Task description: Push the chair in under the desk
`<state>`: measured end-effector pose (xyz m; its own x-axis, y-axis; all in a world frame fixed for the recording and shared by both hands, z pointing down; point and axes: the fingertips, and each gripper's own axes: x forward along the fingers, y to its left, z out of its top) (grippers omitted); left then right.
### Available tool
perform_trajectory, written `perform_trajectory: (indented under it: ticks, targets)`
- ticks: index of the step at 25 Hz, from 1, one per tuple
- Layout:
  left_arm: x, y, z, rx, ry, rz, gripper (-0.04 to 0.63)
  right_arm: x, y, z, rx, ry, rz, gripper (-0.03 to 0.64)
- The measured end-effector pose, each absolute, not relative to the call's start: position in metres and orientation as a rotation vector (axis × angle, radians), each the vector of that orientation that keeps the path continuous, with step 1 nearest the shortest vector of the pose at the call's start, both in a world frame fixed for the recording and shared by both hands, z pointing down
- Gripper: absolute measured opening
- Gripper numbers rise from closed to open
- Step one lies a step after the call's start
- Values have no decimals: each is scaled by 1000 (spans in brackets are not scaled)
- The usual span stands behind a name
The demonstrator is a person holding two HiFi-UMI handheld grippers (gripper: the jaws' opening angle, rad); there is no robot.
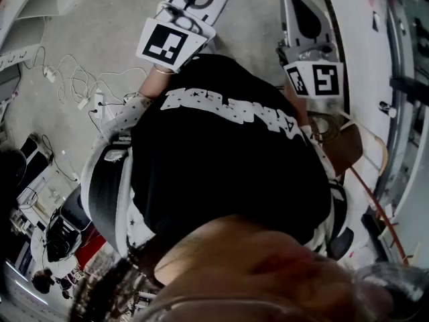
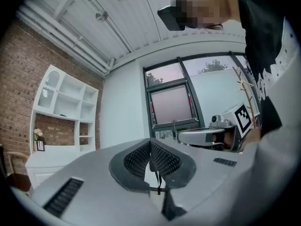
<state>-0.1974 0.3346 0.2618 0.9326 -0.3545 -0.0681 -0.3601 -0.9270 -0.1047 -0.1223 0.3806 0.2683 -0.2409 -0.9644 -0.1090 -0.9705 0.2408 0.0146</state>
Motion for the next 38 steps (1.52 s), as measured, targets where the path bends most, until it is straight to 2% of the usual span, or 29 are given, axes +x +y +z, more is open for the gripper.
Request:
perform_trajectory:
  ticks: [28, 38]
  targets:
    - [-196, 346, 268, -3012, 545, 46, 37, -115, 399, 268, -1844, 2348, 66, 32]
    - [-154, 324, 271, -3059, 405, 58, 38, -84, 380, 273, -1958, 2320, 37, 34]
